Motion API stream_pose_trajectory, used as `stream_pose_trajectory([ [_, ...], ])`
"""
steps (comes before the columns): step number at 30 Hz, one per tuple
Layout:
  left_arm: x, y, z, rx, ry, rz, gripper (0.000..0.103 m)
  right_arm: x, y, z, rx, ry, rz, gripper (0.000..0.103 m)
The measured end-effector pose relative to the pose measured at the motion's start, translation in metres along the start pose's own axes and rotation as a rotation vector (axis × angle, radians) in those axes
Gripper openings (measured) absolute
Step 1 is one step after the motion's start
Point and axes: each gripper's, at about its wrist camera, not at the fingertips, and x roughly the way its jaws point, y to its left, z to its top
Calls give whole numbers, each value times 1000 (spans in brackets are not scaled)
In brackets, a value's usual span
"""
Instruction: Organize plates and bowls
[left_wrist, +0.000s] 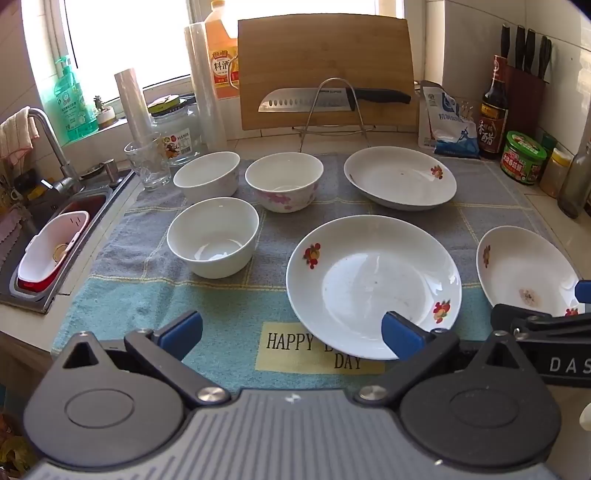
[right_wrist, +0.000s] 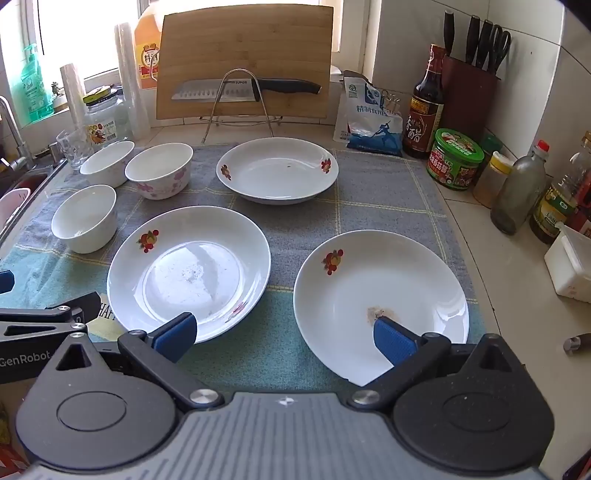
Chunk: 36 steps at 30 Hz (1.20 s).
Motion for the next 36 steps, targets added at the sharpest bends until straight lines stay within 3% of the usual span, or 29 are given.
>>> stream_pose_trajectory([
  [36,-2,-2,4,-6,1,-10,102,-4,-2,4,2,-8,0,103],
])
